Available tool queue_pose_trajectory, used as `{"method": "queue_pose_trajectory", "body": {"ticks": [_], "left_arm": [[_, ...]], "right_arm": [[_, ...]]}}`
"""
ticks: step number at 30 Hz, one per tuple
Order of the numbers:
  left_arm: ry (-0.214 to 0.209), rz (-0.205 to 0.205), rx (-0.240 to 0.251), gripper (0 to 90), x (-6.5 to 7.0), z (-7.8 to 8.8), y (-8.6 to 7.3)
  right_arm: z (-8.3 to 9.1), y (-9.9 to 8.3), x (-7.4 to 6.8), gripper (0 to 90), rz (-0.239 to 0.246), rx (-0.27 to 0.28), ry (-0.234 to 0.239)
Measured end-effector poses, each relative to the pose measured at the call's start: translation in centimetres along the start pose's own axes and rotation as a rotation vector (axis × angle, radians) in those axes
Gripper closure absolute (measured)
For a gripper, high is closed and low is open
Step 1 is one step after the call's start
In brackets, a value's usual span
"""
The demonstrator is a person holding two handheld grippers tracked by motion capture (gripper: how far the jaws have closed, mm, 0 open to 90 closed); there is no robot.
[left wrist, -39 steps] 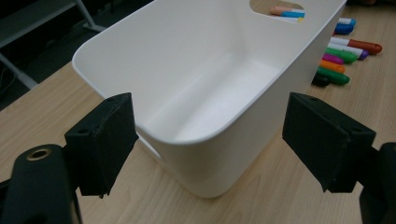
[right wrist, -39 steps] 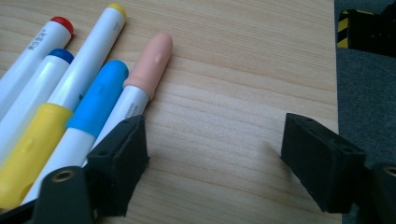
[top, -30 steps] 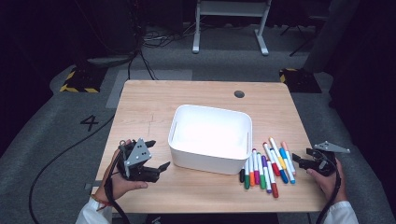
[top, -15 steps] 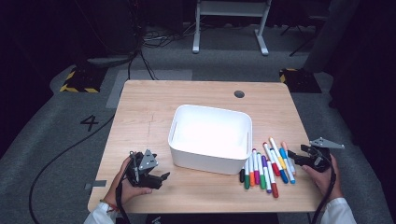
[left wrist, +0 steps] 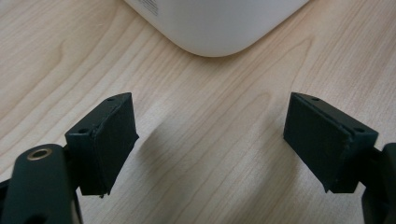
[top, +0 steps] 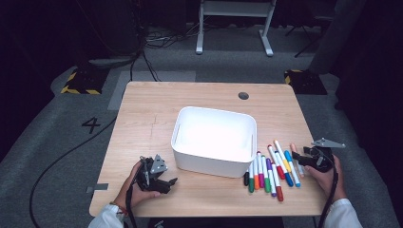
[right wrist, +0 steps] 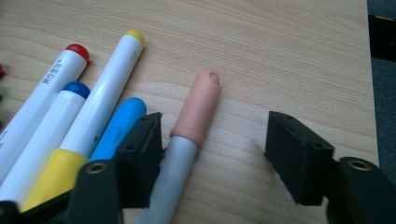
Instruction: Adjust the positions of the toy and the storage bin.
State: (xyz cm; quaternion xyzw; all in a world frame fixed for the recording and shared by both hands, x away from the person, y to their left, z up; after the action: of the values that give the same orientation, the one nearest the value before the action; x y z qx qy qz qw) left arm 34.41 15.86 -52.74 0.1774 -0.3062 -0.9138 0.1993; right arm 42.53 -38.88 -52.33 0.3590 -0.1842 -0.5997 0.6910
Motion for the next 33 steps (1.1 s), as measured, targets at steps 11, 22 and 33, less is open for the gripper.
{"method": "queue_pose_trajectory", "body": {"ticks": [11, 22, 33], "left_arm": [[-0.06, 0.045, 0.044, 16.0, 0.1, -0.6, 0.0], [-0.047, 0.052, 0.036, 14.7, 0.0, -0.7, 0.1], [-0.038, 0.066, 0.035, 14.7, -0.4, -1.0, 0.3]], "right_arm": [[-0.4, 0.5, 0.3, 47.7, 0.01, -0.003, -0.008], [-1.1, 1.5, 0.0, 62.2, 0.003, -0.037, -0.018], [-1.3, 1.7, 0.5, 74.3, 0.026, -0.021, 0.008]]}}
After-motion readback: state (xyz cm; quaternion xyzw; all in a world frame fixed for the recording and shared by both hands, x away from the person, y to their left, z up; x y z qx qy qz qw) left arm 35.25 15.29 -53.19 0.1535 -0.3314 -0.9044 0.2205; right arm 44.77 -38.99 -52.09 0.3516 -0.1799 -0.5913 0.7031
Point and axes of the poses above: each handheld gripper's, and its own axes: z roughly backward along the jaws, y roughly out of its top, x roughly to its right, the point moved 4 cm from there along -z, roughly forward along the jaws, and after that the axes turned 14 degrees about -z, right-handed, at the moved point
